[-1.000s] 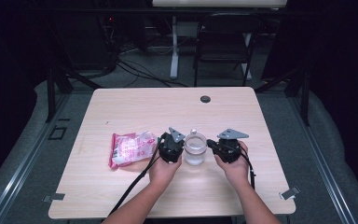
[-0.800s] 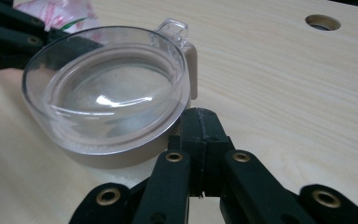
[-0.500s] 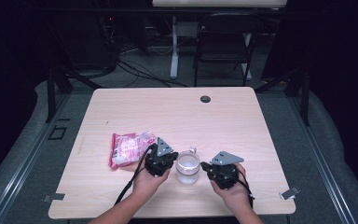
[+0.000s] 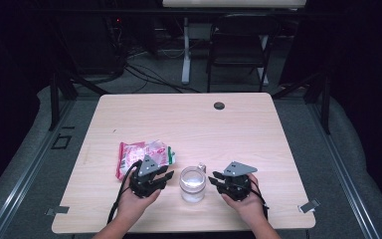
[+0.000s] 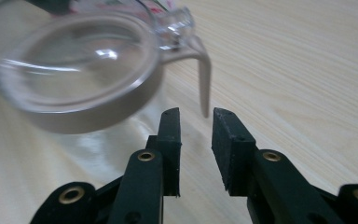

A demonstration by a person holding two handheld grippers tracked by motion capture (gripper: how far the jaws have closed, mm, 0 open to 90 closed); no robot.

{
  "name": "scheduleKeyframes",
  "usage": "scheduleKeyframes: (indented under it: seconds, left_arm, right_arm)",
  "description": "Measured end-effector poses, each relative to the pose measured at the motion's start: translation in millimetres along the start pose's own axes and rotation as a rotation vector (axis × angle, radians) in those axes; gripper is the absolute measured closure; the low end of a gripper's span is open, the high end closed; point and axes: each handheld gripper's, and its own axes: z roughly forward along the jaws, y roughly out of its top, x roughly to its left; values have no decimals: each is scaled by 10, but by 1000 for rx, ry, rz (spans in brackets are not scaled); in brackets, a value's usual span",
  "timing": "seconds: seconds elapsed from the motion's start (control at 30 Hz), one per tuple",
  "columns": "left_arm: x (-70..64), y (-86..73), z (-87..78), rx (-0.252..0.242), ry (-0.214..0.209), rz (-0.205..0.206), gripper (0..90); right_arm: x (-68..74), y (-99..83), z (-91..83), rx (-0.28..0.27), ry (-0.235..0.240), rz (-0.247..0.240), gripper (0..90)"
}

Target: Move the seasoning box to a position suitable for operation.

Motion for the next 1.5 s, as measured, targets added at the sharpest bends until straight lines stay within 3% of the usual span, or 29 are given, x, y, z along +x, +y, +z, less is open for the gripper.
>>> scheduleKeyframes:
  seconds: [0.1,0.23,0.5,0.63,0.97,1.17,1.3,1.5]
  left_arm:
    - [-39,-73,-9,11,11,40,665]
    - [-29,-142,-54,16,3,11,646]
    - [19,-223,-166,8,12,-20,637]
    - [33,-241,-187,6,15,-13,633]
    - [46,-269,-224,-4,21,-26,630]
    - [52,-252,-231,-9,20,-20,629]
    - [57,-224,-220,-28,14,-26,628]
    - [37,-153,-136,-30,-16,-5,628]
  right_arm:
    - [-70,16,108,16,37,18,735]
    - [-91,56,250,63,24,-46,732]
    - [-172,98,449,84,109,-23,717]
    - [-213,104,480,74,137,4,741]
    - [-224,136,523,86,121,14,823]
    - [-162,154,511,97,75,-36,847]
    - [-135,150,480,105,13,-57,864]
    - [-188,71,349,113,-113,-8,868]
